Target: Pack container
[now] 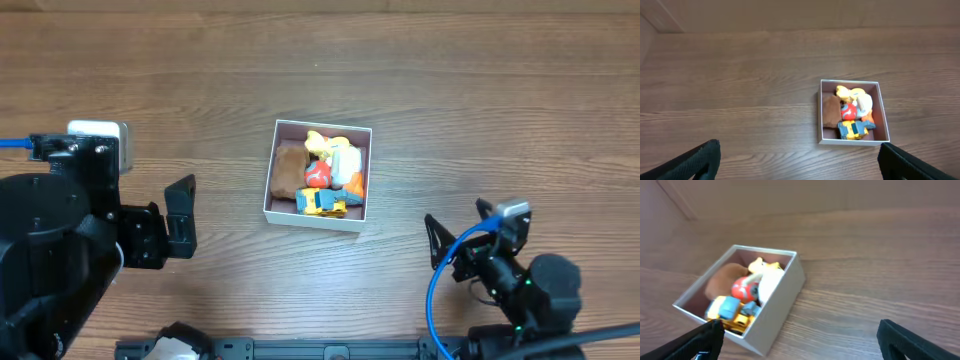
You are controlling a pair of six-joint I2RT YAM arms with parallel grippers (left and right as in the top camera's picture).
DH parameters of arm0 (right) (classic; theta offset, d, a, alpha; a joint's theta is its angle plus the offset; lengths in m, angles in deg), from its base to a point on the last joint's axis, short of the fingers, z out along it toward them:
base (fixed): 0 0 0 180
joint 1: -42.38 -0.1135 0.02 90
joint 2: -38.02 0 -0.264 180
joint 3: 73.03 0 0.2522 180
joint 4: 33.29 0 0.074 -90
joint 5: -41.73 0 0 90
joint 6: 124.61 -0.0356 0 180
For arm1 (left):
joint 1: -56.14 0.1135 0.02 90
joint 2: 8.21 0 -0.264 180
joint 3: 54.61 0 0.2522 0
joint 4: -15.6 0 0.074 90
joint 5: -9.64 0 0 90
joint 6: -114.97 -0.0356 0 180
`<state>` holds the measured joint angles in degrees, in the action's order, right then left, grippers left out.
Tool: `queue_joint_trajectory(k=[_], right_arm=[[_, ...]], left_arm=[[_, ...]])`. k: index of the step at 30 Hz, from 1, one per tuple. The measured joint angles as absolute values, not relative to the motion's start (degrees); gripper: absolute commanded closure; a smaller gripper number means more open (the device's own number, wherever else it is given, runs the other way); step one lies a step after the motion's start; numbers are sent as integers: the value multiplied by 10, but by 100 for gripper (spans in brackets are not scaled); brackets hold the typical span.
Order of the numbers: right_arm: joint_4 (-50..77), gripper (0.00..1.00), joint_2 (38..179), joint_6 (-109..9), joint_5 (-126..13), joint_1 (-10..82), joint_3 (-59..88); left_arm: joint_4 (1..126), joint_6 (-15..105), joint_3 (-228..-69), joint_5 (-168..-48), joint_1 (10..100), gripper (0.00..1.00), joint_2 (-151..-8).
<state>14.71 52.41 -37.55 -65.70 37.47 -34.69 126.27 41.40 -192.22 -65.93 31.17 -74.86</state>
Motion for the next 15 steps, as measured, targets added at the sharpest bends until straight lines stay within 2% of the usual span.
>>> queue_joint_trajectory(k=[6, 15], right_arm=[[100, 0, 433, -375, -643, 375, -452], [53, 0, 389, -376, -624, 375, -517]], left_arm=[[1262, 414, -1922, -659, 312, 0, -749], [1262, 414, -1922, -659, 312, 0, -749]])
